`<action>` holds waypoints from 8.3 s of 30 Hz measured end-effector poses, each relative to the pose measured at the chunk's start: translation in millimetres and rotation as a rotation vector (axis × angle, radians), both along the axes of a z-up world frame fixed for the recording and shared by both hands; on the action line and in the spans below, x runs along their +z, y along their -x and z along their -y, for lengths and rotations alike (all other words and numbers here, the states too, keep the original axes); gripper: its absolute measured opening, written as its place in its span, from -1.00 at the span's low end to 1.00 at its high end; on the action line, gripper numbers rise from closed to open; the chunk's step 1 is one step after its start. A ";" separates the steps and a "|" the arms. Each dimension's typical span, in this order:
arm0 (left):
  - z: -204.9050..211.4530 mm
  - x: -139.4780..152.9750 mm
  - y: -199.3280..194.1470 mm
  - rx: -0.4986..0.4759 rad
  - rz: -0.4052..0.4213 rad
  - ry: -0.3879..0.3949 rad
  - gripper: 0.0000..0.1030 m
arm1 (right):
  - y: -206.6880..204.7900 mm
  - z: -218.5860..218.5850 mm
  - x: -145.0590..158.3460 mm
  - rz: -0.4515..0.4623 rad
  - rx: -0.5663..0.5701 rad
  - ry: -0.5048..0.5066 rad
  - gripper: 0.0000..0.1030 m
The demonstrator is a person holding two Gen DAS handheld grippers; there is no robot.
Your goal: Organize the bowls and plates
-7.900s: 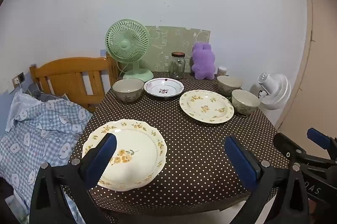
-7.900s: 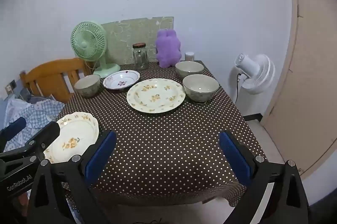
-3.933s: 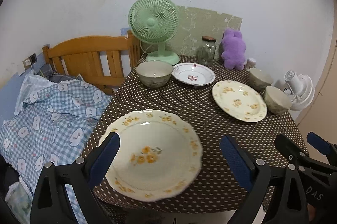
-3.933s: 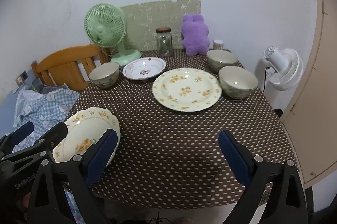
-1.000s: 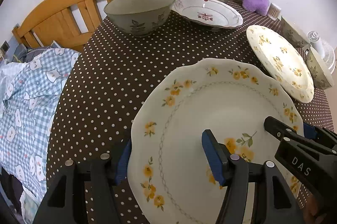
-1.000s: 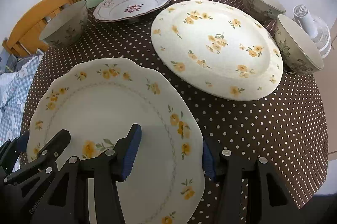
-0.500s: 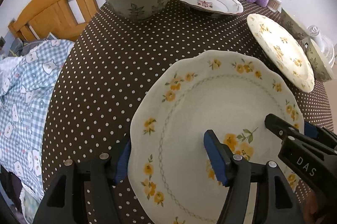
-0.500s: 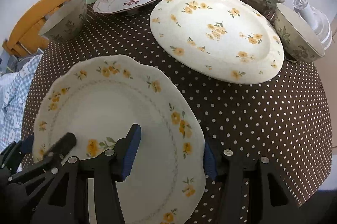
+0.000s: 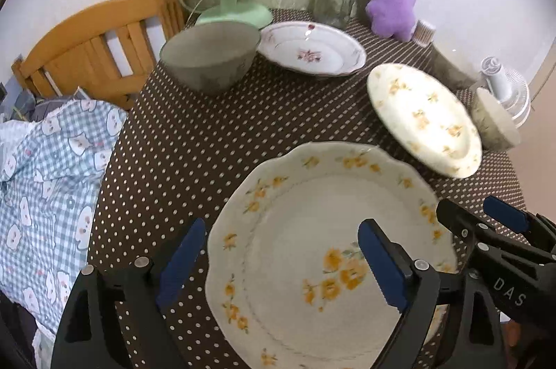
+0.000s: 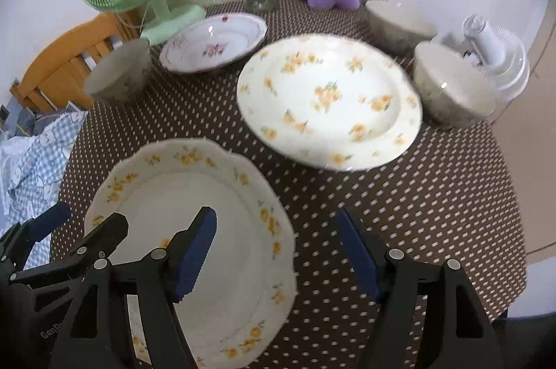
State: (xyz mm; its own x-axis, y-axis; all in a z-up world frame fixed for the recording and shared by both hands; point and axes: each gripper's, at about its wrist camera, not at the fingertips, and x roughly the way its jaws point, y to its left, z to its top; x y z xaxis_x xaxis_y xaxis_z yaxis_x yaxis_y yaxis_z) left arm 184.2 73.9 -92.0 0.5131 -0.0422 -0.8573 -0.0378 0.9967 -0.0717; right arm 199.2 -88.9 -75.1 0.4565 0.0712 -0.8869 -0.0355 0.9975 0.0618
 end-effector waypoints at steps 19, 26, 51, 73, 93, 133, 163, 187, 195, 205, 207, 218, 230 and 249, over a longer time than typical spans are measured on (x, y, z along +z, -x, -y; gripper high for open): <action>80.9 33.8 -34.3 -0.004 0.089 -0.024 0.76 | -36.5 80.1 30.6 0.044 -0.059 -0.021 0.46; 104.8 23.9 -63.2 -0.007 0.080 -0.052 0.76 | -60.9 108.1 16.1 0.027 -0.087 -0.054 0.46; 119.6 -32.4 -160.4 -0.108 0.014 -0.089 0.58 | -122.2 110.2 -42.3 -0.038 -0.213 -0.025 0.46; 129.7 -44.6 -155.4 -0.177 -0.055 -0.085 0.04 | -127.0 116.1 -55.6 -0.080 -0.261 0.012 0.02; 128.0 -46.9 -149.2 -0.210 -0.070 -0.091 0.14 | -115.8 116.7 -59.9 -0.106 -0.259 -0.014 0.08; 109.1 -5.0 -138.3 -0.139 0.006 -0.044 0.20 | -107.3 102.2 -29.2 -0.097 -0.250 -0.075 0.17; 20.6 11.2 -31.7 0.034 0.039 -0.032 0.20 | -29.8 14.6 -1.3 -0.048 -0.106 -0.057 0.13; -8.3 -19.8 12.8 0.037 -0.052 -0.010 0.20 | 6.2 -18.3 -15.9 -0.067 -0.061 -0.006 0.13; -5.4 -27.0 12.8 0.035 -0.061 -0.009 0.19 | 5.8 -15.3 -26.8 -0.101 -0.059 0.019 0.11; 3.4 -35.4 11.8 0.029 -0.073 -0.035 0.19 | 2.2 -4.9 -34.7 -0.117 -0.071 0.019 0.11; 8.5 -37.0 12.1 0.024 -0.069 -0.066 0.19 | 2.1 -3.8 -36.7 -0.120 -0.074 0.011 0.11; 12.6 -38.7 13.2 0.029 -0.066 -0.110 0.28 | 3.5 -0.1 -36.1 -0.118 -0.042 -0.004 0.12; 14.8 -39.2 13.2 0.029 -0.079 -0.135 0.35 | 5.9 3.4 -30.9 -0.105 -0.018 0.037 -0.20; 1.0 -29.6 15.9 0.023 -0.085 -0.129 0.59 | 2.2 -18.7 -36.8 -0.114 0.007 0.040 -0.20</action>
State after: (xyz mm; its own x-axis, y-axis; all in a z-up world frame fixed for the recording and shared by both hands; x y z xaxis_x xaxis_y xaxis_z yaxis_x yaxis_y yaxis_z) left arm 168.2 72.8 -121.6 0.4377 0.0821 -0.8954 -0.0608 0.9962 0.0617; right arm 197.0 -70.1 -111.9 0.3517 0.0375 -0.9354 -0.0380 0.9989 0.0258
